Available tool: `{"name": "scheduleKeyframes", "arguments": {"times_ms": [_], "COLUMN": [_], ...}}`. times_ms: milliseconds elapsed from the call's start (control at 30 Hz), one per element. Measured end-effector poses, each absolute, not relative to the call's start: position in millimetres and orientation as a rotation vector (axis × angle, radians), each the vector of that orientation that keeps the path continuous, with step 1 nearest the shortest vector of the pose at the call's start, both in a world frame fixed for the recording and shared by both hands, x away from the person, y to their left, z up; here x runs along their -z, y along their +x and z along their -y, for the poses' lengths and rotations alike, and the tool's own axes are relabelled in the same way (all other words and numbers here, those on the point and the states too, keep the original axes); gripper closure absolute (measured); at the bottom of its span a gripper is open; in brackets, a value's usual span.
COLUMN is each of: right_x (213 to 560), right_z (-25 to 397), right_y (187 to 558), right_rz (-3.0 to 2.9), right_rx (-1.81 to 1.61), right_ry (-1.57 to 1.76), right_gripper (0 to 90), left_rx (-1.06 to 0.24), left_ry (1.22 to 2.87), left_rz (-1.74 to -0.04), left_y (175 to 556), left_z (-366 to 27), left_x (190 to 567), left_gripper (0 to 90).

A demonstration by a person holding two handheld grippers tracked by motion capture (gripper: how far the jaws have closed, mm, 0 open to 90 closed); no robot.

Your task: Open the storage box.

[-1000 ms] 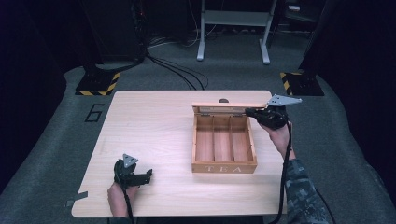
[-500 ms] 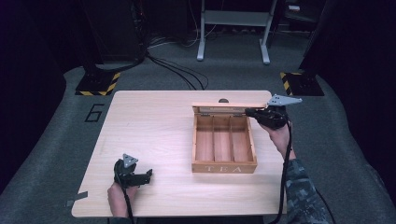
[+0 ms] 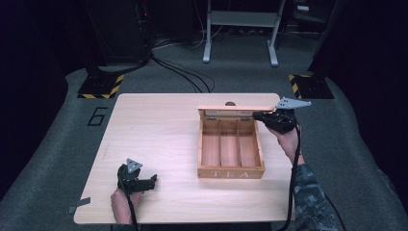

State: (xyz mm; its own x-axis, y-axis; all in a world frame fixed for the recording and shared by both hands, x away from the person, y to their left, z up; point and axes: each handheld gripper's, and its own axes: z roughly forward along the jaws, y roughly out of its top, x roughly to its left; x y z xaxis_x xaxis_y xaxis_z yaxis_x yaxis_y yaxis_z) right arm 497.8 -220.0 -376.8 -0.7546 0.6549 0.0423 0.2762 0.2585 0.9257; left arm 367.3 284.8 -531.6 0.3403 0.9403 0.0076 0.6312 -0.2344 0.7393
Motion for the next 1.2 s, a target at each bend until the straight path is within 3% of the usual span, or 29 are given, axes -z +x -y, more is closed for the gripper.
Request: {"name": "scheduleKeyframes", "arguments": {"times_ms": [1200], "right_x": [414], "right_z": [232], "right_y": [446], "right_rz": [-2.192], "right_rx": [-1.554], "right_ry": [0.864], "right_gripper": [90.0], "left_rx": [-0.62], "left_ry": [1.963], "left_rz": [-1.367], "left_y": [367], "left_z": [-285], "left_x": [531], "left_gripper": [7.9]}}
